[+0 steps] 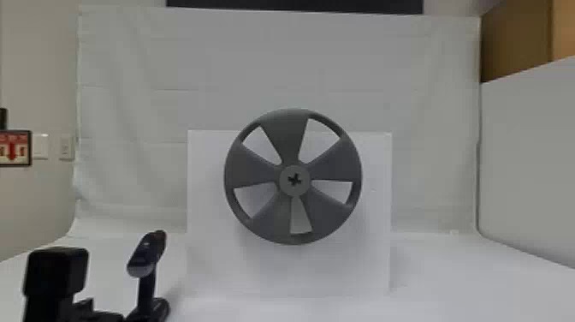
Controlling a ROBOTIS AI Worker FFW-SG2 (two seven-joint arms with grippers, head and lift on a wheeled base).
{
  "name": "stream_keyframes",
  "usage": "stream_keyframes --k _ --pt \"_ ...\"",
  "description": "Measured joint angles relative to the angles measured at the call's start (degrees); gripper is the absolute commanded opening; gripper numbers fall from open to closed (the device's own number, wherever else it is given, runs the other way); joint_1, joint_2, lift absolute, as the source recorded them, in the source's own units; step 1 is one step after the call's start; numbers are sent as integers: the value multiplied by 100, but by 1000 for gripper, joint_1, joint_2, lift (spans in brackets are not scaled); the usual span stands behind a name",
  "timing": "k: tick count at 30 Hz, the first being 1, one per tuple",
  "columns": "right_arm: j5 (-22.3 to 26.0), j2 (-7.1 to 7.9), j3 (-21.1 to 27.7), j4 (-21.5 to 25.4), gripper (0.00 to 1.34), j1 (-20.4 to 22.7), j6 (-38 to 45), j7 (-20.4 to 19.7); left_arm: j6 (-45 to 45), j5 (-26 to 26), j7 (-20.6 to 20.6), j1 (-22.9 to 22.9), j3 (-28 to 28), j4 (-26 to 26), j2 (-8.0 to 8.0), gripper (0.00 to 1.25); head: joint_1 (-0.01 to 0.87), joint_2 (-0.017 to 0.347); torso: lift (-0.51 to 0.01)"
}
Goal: Grasp the drill and bring into the middle of wheel
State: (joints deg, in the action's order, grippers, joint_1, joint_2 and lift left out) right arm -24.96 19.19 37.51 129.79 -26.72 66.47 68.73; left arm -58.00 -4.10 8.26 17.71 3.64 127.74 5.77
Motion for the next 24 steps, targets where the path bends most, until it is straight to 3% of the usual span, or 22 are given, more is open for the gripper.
stream_keyframes --k 8,24 --pt "-6 12 -22 -12 813 0 -1 0 366 -2 -30 146 -50 -471 -50 1170 0 0 -406" --pt "-42 34 -128 -38 813 -18 6 0 1326 -309 -811 438 -266 -1390 -181 1170 0 0 -406"
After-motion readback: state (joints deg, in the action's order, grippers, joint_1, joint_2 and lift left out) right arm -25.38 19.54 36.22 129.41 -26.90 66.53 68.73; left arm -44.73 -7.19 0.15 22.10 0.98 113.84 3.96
